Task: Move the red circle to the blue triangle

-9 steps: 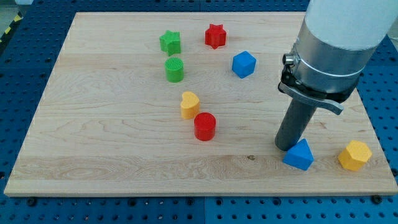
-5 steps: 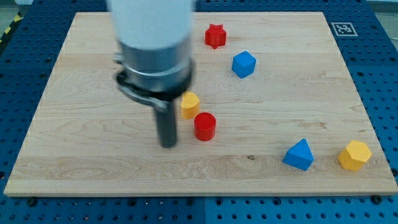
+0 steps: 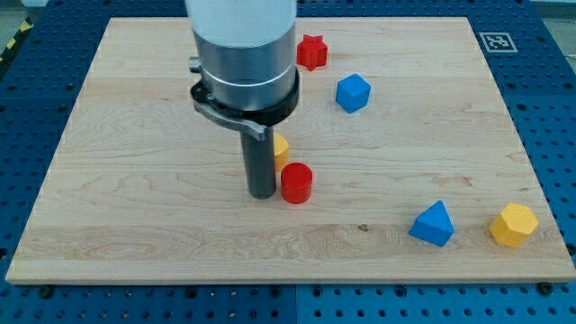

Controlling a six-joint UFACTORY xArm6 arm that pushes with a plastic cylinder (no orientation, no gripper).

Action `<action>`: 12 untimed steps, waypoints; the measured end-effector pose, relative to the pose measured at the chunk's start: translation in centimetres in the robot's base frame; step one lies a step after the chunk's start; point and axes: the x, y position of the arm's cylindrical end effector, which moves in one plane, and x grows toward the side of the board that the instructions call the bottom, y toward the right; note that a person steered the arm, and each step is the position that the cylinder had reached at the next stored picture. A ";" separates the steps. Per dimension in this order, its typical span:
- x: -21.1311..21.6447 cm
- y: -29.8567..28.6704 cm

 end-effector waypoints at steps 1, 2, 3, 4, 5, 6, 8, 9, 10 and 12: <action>-0.1 3.5; -0.3 6.7; -1.0 9.5; -1.7 12.7; -2.3 16.4; -4.4 18.0; -5.8 22.0; -5.5 22.4; -6.2 18.8; -5.9 17.2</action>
